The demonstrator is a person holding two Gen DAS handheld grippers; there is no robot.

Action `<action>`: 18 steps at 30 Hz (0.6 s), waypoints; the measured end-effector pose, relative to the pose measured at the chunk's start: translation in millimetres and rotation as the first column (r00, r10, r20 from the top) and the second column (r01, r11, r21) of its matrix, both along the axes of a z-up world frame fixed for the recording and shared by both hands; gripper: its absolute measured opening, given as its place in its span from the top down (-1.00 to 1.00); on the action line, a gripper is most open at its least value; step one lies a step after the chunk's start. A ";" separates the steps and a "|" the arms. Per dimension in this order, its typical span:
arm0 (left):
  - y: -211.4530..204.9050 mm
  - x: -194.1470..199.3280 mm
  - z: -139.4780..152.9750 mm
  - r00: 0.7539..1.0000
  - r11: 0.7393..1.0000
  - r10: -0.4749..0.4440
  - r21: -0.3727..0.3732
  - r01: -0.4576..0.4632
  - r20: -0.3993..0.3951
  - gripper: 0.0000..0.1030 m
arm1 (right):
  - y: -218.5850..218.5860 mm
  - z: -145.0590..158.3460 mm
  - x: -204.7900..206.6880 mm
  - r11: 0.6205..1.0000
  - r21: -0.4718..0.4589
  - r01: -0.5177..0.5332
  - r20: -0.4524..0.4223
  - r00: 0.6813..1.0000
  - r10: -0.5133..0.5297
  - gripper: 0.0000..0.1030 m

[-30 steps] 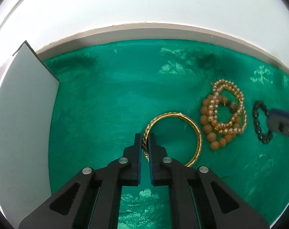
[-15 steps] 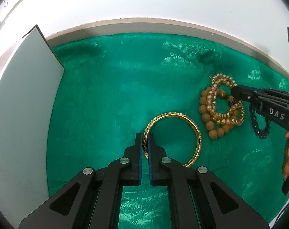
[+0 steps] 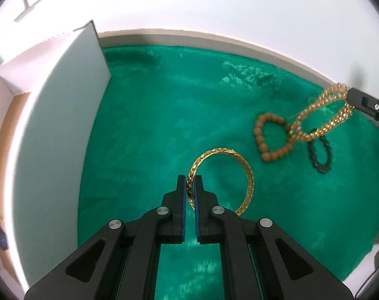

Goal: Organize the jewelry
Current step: 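Grasp the gold bangle with the left gripper while the right grasps the gold bead chain, then carry the bangle and gold chain into the white box and open both grippers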

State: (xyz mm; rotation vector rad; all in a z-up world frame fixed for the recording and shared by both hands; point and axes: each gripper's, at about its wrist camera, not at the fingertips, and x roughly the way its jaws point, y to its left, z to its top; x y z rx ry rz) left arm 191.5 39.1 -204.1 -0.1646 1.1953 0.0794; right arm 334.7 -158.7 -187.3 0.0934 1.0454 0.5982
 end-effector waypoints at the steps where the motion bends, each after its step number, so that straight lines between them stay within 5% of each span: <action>1: -1.0 -4.8 6.5 1.000 1.000 0.000 -0.002 0.000 -0.005 0.93 | -3.5 6.3 -4.5 1.000 0.012 -0.006 0.005 1.000 0.006 0.84; 18: 20.3 -84.7 81.7 0.999 0.997 -0.007 -0.072 0.010 0.044 0.93 | 7.6 94.8 -94.9 0.992 0.034 -0.122 0.135 0.984 0.116 0.84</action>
